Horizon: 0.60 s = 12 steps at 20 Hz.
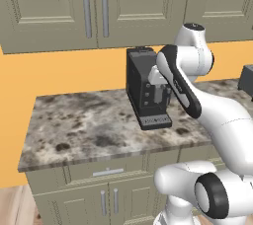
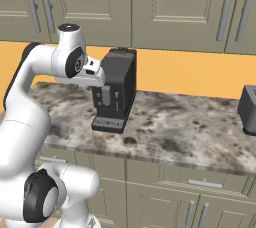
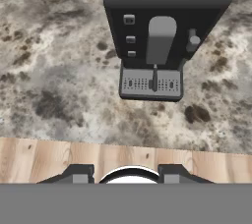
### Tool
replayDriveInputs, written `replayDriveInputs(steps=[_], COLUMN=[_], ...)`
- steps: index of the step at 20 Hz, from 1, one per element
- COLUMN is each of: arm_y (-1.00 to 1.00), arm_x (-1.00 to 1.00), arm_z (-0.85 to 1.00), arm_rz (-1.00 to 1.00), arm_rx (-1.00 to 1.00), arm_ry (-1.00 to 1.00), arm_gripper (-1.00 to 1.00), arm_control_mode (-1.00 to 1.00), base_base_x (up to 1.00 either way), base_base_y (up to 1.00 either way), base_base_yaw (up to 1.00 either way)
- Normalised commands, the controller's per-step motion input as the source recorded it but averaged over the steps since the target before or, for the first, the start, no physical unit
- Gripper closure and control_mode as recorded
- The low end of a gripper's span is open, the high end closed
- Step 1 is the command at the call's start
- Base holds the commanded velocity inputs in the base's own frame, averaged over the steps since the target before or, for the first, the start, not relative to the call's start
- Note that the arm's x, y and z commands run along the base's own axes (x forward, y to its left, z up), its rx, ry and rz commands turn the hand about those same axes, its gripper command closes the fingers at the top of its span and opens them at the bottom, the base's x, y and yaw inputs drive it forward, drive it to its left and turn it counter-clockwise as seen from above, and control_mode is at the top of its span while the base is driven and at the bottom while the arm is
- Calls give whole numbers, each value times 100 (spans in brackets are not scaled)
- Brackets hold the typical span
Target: Take the tongs from the drawer on the right and place them on the dining counter next to the tray containing the hot dog.
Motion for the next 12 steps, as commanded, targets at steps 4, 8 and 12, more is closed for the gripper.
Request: replayDriveInputs(steps=[4,8,12], arm_y=[-4,0,0], arm_x=[0,0,0], arm_z=[0,0,0], arm_rz=[0,0,0], arm_rx=[0,0,0], arm_ry=[0,0,0], arm_gripper=[-100,-100,-100], arm_control_mode=[-100,-100,-100], base_base_x=[0,0,0], base_base_y=[0,0,0], base_base_yaw=[0,0,0])
